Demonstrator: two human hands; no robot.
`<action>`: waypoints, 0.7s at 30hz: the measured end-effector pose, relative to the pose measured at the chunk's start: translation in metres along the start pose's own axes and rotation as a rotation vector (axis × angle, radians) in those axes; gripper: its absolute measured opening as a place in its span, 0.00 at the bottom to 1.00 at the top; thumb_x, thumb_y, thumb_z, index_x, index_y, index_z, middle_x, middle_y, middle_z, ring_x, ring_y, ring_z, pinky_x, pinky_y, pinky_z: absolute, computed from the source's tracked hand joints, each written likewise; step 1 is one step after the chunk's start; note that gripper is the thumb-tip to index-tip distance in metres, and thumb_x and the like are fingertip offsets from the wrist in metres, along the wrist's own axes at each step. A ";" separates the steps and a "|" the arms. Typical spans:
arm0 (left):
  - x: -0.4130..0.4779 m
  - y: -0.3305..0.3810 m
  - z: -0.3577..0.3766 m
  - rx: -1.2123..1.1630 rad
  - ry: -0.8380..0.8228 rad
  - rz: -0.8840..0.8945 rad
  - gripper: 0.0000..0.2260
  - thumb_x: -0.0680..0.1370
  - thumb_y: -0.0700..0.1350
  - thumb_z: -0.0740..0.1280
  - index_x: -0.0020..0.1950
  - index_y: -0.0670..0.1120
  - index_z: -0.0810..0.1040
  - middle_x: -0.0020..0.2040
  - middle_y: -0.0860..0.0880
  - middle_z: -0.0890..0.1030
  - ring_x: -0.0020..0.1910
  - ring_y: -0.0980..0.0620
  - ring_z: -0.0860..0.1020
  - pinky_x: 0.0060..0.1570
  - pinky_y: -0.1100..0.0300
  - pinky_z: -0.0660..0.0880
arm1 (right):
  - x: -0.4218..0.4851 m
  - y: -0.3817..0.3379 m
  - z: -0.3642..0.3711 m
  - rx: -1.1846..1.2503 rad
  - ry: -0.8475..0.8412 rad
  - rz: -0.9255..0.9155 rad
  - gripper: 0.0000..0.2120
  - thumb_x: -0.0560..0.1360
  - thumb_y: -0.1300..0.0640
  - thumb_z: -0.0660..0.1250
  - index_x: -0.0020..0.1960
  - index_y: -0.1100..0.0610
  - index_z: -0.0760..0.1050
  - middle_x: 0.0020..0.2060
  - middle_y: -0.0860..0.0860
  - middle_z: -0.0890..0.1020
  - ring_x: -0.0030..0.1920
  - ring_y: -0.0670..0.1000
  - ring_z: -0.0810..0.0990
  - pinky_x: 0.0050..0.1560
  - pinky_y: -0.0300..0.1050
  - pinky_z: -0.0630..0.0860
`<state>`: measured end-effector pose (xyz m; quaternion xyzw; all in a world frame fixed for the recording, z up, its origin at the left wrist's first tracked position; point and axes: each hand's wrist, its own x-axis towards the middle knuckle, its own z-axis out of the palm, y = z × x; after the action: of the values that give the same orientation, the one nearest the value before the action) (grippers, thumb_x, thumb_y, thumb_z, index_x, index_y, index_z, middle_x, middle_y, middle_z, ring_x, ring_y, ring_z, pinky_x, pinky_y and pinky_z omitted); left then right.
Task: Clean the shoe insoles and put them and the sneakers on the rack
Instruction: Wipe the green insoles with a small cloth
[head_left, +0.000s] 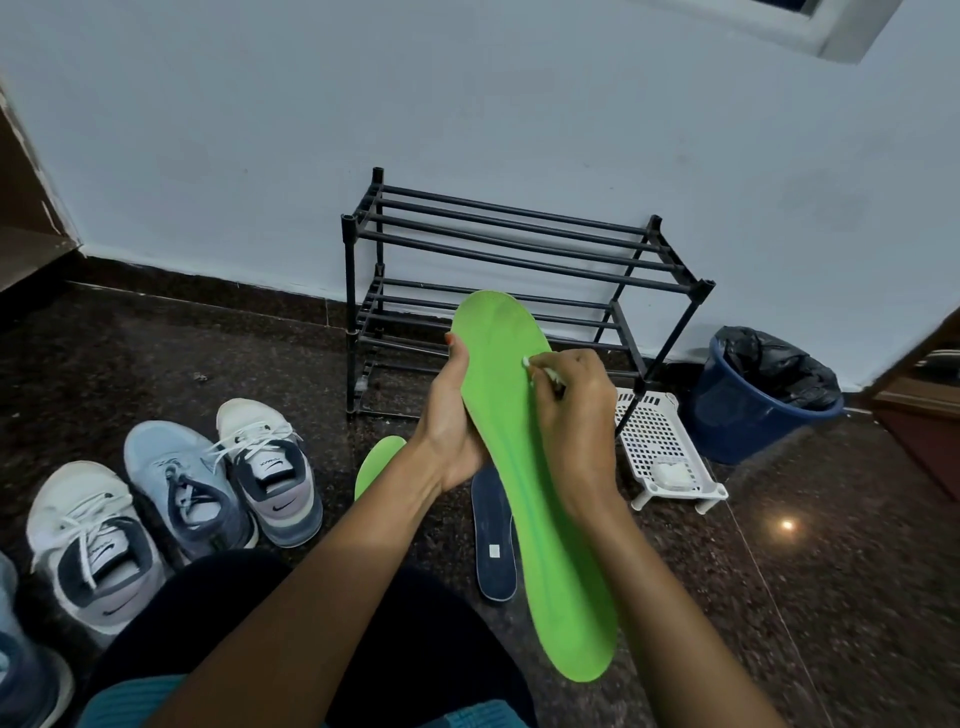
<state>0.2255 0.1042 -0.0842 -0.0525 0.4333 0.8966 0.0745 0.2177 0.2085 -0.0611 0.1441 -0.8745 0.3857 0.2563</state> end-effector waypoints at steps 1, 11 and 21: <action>0.000 0.001 -0.001 -0.004 0.011 -0.001 0.32 0.79 0.64 0.43 0.52 0.44 0.79 0.45 0.45 0.85 0.44 0.49 0.84 0.43 0.56 0.80 | -0.002 -0.001 0.002 0.002 -0.003 -0.001 0.06 0.74 0.67 0.65 0.49 0.63 0.79 0.44 0.54 0.76 0.46 0.50 0.75 0.47 0.35 0.69; 0.001 0.004 -0.002 0.010 0.027 -0.006 0.33 0.79 0.65 0.42 0.56 0.43 0.78 0.50 0.44 0.84 0.49 0.47 0.83 0.49 0.53 0.79 | -0.008 -0.005 0.000 0.055 -0.060 -0.026 0.06 0.73 0.68 0.65 0.48 0.63 0.79 0.43 0.54 0.76 0.41 0.45 0.73 0.45 0.27 0.69; 0.001 0.008 -0.007 -0.080 -0.019 0.019 0.37 0.78 0.67 0.41 0.58 0.41 0.79 0.60 0.41 0.80 0.60 0.43 0.77 0.62 0.49 0.71 | -0.027 -0.021 0.009 0.146 -0.190 -0.048 0.05 0.72 0.68 0.66 0.46 0.63 0.80 0.41 0.53 0.77 0.40 0.35 0.71 0.44 0.22 0.66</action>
<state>0.2231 0.0938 -0.0830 -0.0427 0.3969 0.9143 0.0679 0.2466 0.1898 -0.0692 0.2189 -0.8608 0.4267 0.1703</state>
